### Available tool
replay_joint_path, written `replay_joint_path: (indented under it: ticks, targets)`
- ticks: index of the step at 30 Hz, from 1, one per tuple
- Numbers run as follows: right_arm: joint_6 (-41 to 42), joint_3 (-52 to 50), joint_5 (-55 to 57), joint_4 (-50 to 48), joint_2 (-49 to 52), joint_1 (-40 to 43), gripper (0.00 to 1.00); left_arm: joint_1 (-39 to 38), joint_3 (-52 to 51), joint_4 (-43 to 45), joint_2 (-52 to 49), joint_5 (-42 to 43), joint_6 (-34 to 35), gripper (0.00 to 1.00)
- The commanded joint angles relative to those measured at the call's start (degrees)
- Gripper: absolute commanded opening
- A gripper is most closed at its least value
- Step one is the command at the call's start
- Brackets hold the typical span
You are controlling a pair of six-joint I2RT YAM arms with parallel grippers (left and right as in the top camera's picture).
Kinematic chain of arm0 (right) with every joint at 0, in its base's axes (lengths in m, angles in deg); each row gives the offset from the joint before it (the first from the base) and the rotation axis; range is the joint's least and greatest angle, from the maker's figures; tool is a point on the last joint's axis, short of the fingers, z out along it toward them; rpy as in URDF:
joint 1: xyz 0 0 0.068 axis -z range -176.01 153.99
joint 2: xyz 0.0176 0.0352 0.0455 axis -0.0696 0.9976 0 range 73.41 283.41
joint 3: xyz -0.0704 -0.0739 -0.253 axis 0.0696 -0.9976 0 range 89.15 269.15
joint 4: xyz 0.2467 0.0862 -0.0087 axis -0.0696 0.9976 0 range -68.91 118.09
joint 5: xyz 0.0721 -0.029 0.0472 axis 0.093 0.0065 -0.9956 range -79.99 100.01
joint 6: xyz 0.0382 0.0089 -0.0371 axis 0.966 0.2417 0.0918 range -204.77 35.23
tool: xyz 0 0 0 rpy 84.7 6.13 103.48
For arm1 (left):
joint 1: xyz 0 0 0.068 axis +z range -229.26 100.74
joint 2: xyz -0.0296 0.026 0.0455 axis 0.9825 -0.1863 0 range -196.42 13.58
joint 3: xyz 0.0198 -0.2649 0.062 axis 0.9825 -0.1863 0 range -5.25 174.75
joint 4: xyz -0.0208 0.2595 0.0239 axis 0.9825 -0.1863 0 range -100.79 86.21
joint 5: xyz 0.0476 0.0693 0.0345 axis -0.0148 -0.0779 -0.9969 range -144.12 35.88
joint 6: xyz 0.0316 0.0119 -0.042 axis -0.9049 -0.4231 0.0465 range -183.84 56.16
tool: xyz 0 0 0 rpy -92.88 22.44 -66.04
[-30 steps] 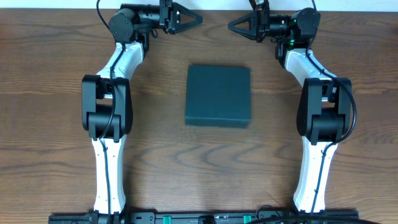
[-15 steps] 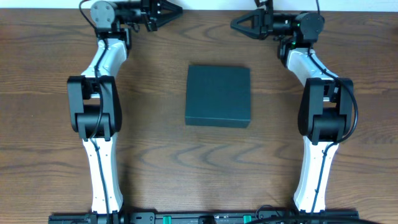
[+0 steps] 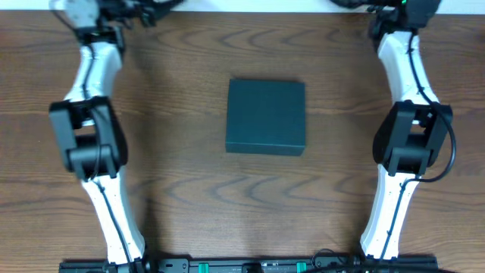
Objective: Pack container
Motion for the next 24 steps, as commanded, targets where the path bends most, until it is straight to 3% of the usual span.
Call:
replay_joint_path:
  ticks: [1, 11, 24]
  targets:
    - [3.82, 5.88, -0.70, 3.04, -1.73, 2.29, 0.17, 3.26, 0.70, -0.87, 7.93, 0.31, 3.61, 0.06]
    - [3.82, 21.79, 0.50, 18.05, -2.05, 4.50, 0.20, 9.07, 0.70, -5.14, 21.42, -1.49, 3.56, 0.06]
    - [3.82, 33.03, 9.53, 23.89, -2.97, -0.15, 0.32, 9.20, 0.68, -5.29, 26.69, -1.88, 3.58, 0.10]
